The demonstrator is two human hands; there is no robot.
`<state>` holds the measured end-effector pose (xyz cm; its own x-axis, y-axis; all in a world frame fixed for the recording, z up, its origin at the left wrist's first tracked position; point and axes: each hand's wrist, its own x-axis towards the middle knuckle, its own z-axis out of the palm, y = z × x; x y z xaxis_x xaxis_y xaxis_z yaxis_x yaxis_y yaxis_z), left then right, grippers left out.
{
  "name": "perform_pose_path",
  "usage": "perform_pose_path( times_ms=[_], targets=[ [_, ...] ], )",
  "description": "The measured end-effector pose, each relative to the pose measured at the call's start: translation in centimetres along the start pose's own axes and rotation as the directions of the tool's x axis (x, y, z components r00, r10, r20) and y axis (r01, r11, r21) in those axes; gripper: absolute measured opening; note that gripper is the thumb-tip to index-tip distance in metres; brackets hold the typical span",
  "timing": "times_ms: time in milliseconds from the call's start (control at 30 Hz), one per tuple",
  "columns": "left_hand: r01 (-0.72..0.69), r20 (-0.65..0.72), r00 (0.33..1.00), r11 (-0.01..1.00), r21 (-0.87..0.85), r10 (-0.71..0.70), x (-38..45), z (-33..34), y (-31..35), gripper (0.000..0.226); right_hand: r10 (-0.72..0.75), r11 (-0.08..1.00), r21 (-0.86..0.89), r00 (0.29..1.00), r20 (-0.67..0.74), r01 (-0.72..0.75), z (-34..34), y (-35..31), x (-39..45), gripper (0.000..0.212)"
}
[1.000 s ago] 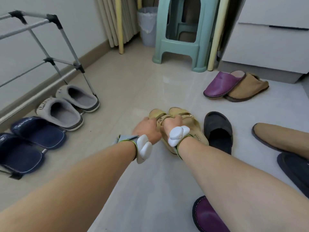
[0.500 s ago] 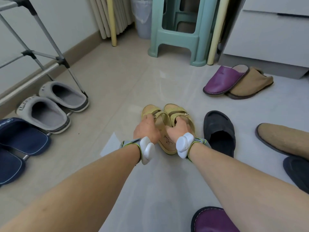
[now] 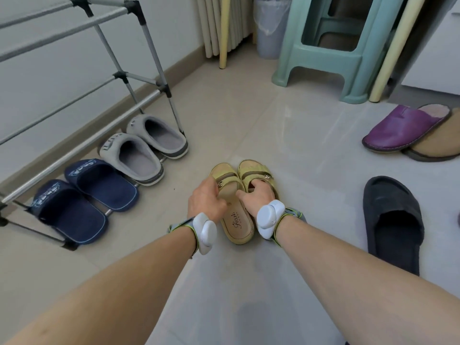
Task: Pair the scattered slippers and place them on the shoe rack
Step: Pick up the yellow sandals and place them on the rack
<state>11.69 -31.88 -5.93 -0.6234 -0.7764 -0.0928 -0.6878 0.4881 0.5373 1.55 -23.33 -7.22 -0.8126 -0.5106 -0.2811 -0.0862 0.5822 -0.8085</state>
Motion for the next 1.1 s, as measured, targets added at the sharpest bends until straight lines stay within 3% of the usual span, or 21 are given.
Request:
perform_pose_path(
  times_ms=[100, 267, 333, 467, 667, 800, 867, 933, 1000, 1100],
  targets=[
    [0.057, -0.023, 0.998, 0.998, 0.014, -0.057, -1.1, -2.2, -2.8, 0.019, -0.027, 1.000, 0.015, 0.998, 0.048, 0.026, 3.4, -1.7, -1.5, 0.031],
    [0.105, -0.067, 0.992, 0.994, 0.004, -0.105, -2.7, -4.4, -6.2, 0.016, -0.110, 0.994, -0.009, 0.994, -0.021, 0.110, 7.1, -2.6, -3.8, 0.015],
    [0.136, -0.084, 0.987, 0.990, 0.021, -0.134, -3.7, -5.2, -7.6, 0.017, -0.139, 0.989, -0.056, 0.988, -0.070, 0.135, 8.3, -2.4, -4.2, 0.022],
    [0.159, -0.108, 0.983, 0.983, 0.094, -0.148, -5.1, -6.6, -9.5, 0.016, -0.062, 0.975, -0.218, 0.990, -0.125, 0.034, 9.7, -2.1, -4.3, 0.024],
    [0.139, -0.049, 0.990, 0.984, 0.112, -0.134, -5.4, -7.7, -9.6, 0.016, -0.119, 0.925, -0.372, 0.988, -0.101, 0.074, 10.5, -3.0, -2.6, 0.024],
    [0.012, -0.022, 1.000, 0.986, 0.168, -0.009, -4.8, -7.8, -7.6, 0.017, -0.117, 0.940, -0.334, 0.987, -0.111, 0.074, 10.6, -3.2, -2.2, 0.018],
    [-0.127, 0.004, 0.992, 0.965, 0.230, 0.129, -4.4, -7.4, -6.6, 0.015, -0.123, 0.950, -0.303, 0.984, -0.127, 0.080, 10.7, -3.2, -2.3, 0.016],
    [-0.366, 0.100, 0.930, 0.869, 0.334, 0.353, -4.0, -7.0, -6.1, 0.017, -0.128, 0.956, -0.281, 0.984, -0.124, 0.089, 10.4, -3.5, -2.1, 0.011],
    [-0.578, 0.213, 0.813, 0.709, 0.403, 0.542, -2.9, -6.8, -6.1, 0.017, -0.137, 0.960, -0.263, 0.980, -0.147, 0.095, 9.5, -3.9, -1.5, 0.013],
    [-0.665, 0.275, 0.738, 0.596, 0.450, 0.617, -0.8, -7.5, -6.3, 0.012, -0.202, 0.953, -0.261, 0.963, -0.177, 0.152, 7.6, -5.3, -0.3, 0.025]
  ],
)
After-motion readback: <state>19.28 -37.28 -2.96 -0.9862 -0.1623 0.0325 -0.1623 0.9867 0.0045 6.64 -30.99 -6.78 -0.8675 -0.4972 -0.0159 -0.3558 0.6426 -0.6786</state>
